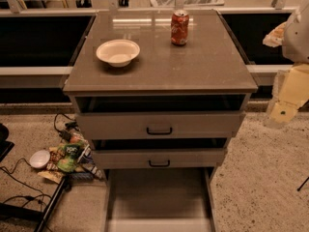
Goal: Close bottom drawer
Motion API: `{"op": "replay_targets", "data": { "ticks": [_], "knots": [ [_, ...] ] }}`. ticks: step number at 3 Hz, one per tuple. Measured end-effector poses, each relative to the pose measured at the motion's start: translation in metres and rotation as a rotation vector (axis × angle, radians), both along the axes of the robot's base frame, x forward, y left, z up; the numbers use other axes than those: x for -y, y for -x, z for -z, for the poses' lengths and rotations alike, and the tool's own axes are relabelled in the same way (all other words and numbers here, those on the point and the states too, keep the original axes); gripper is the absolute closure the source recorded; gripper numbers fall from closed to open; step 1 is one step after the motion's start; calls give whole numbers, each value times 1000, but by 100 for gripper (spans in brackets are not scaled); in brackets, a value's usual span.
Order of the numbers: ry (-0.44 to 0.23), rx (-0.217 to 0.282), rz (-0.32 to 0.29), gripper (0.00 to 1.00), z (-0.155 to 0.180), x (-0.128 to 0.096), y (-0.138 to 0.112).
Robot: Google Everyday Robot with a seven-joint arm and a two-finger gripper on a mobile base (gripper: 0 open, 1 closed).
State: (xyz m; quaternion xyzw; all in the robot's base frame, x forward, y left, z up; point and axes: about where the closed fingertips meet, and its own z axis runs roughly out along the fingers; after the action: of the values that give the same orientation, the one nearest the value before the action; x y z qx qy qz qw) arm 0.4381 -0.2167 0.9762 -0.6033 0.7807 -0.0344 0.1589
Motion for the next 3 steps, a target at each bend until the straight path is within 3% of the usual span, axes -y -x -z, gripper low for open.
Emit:
{"op": "replay_targets", "data": {
  "ticks": [1, 3],
  "knots": [
    [-1, 0, 5, 0, 2, 0, 0],
    [-48, 8, 118, 0, 60, 3, 15]
  ]
}}
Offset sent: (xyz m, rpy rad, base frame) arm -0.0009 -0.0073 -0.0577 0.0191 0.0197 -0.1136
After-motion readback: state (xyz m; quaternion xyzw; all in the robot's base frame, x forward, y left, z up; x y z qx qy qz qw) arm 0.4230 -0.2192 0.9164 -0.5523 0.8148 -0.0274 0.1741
